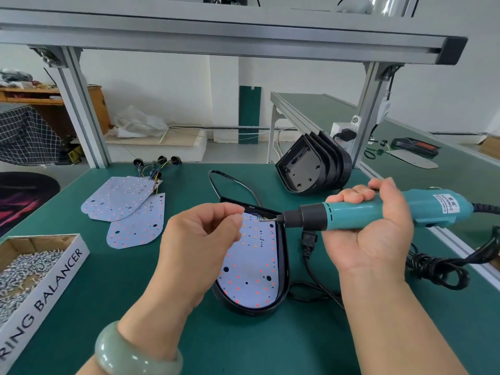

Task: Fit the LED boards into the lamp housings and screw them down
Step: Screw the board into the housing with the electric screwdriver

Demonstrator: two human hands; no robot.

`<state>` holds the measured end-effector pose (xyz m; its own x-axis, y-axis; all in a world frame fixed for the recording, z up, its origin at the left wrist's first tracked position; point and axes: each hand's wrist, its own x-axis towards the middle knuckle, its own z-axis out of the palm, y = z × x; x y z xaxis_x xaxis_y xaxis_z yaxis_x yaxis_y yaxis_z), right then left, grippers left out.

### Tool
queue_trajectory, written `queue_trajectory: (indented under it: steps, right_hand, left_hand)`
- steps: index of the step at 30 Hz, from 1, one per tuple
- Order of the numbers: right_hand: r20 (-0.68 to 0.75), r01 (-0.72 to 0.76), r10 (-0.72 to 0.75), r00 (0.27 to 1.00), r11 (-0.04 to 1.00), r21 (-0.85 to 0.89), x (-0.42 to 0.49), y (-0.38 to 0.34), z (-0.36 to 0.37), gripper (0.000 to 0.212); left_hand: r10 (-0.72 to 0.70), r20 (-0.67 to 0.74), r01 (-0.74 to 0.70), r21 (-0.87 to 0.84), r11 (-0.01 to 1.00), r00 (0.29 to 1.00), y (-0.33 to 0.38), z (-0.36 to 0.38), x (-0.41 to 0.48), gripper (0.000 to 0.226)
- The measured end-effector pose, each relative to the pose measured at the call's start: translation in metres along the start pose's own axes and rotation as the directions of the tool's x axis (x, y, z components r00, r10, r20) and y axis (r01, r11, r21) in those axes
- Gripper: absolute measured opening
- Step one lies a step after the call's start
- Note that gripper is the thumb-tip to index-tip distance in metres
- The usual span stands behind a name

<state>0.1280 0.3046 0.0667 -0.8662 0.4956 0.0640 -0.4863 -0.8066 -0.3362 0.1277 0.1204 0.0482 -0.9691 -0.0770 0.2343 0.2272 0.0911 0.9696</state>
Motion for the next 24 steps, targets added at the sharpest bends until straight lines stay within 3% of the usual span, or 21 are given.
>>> queue_trajectory:
  steps: [19,24]
  right_hand:
    - [0.010,-0.018,0.018,1.000,0.999,0.031,-0.005,0.006,0.004,0.019]
    - [0.022,0.000,-0.001,1.000,1.000,0.028,-0.006,0.007,0.006,0.020]
  left_hand:
    - [-0.134,0.115,0.149,-0.136,0.979,0.984,0.002,0.013,-0.006,0.021]
    - [-0.076,0.092,0.082,-0.067,0.994,0.993,0.000,0.015,-0.007,0.021]
